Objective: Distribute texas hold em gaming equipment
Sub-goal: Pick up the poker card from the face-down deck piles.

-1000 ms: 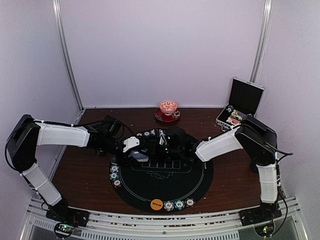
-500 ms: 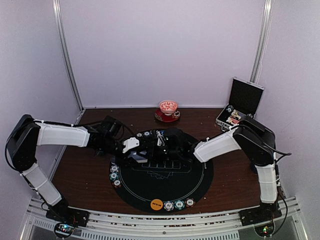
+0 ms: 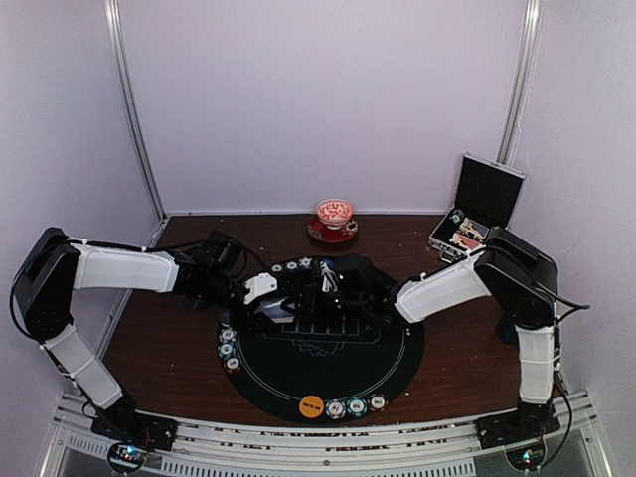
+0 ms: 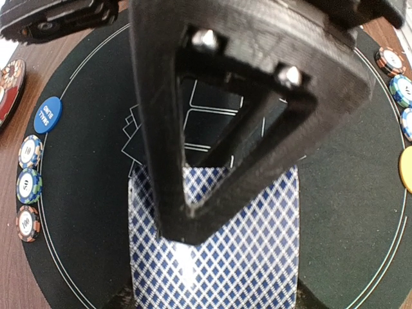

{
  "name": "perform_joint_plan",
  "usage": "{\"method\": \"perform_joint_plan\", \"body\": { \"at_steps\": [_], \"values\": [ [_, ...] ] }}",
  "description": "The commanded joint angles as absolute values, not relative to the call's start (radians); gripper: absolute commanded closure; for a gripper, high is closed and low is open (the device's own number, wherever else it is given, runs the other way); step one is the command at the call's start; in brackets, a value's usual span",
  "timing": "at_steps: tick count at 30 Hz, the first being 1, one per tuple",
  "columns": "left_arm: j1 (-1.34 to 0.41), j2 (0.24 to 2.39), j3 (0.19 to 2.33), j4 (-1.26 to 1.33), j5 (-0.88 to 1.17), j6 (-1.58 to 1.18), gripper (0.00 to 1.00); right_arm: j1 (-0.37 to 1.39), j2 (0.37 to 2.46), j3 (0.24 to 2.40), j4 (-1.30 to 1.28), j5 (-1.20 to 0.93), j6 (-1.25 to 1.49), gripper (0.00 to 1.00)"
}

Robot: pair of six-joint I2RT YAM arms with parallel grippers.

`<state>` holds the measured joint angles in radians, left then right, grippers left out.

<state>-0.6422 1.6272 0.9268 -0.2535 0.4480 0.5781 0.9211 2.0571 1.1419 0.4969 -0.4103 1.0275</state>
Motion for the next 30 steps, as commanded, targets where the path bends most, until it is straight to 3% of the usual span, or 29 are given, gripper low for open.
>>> {"method": "perform_joint_plan", "body": {
  "at_steps": [1, 25, 30],
  "values": [
    [-0.646, 1.605, 0.936, -0.205, 0.473, 0.586, 0.51, 0.900, 2.019, 1.112, 0.426, -0.349, 1.000, 0.63],
    [-0.646, 1.620, 0.937, -0.206, 0.460, 0.588, 0.51, 0.887, 1.967, 1.095, 0.420, -0.379, 0.983, 1.00],
    [-0.646, 1.621, 0.936, -0.206, 0.457, 0.588, 0.51, 0.879, 1.930, 1.066, 0.432, -0.368, 0.988, 1.00]
  ]
}}
